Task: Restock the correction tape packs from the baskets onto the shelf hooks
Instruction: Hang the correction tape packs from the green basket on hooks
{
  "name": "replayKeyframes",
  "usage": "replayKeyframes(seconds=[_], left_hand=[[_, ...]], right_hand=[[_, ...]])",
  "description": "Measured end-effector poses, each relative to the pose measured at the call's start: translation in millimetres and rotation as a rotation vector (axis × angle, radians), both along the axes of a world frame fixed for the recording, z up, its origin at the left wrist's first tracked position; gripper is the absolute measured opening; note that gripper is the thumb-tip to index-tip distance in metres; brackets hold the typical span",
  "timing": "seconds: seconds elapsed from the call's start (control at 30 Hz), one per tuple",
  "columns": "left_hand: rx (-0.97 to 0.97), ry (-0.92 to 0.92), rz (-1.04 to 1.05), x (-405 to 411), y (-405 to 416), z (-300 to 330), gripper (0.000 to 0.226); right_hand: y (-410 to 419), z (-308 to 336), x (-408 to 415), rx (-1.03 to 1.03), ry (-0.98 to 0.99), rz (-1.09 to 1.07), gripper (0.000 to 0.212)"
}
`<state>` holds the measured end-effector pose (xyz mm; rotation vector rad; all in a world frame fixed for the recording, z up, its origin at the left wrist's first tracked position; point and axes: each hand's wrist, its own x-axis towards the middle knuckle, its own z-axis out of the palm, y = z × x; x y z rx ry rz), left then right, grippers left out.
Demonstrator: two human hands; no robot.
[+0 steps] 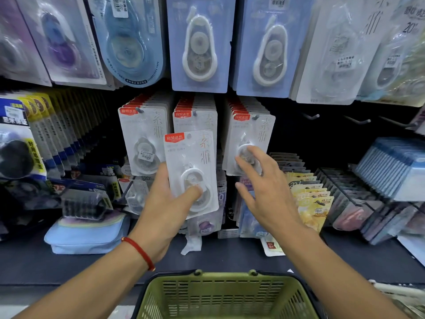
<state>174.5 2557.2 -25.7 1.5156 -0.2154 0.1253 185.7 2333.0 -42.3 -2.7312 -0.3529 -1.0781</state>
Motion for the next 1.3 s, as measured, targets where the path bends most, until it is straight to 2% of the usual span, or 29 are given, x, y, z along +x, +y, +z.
replayKeyframes(seconds=[0.2,0.27,0.37,0.43,0.63,0.87,1.0,1.1,1.17,1.23,1.3], left_hand=[[0.029,0.001,-0.024,-3,-6,2,0.051],[0.040,-0.019,-0.043,-3,-9,2,0.051],[0.051,-0.071,-0.105,-2,-14,6,0.053],[0.077,-0.093,-0.156,0,-20,10,0.057],[0.223,-0.109,-0.158,0,-38,10,0.078],[0.190,-0.119,-0.188,-6,-46,12,0.069],[0.205,-0.125,-0.131,-4,-42,8,0.065],[0.268,-0.147,-0.161,-2,-44,6,0.068],[0.406,-0.213,-0.143,-1,-46,1,0.073],[0.642,-0.369,-0.090,1,-47,-6,0.082],[0.766,-0.491,-0.124,5,-50,-13,0.089]], right_hand=[[9,5,-13,0.029,-0.051,0.013,0.047],[15,5,-25,0.236,-0.017,0.097,0.038],[27,13,-43,0.714,0.326,0.279,0.041],[27,15,-43,0.932,0.395,0.335,0.036],[5,23,-35,1.170,0.153,0.274,0.037],[0,30,-39,1.222,0.042,0.284,0.038],[4,30,-43,1.183,0.028,0.298,0.030],[2,27,-39,1.053,0.026,0.210,0.029],[-2,22,-36,0.816,0.056,0.066,0.041],[-4,13,-31,0.439,0.023,-0.083,0.066],[-2,6,-28,0.129,-0.017,-0.078,0.074]])
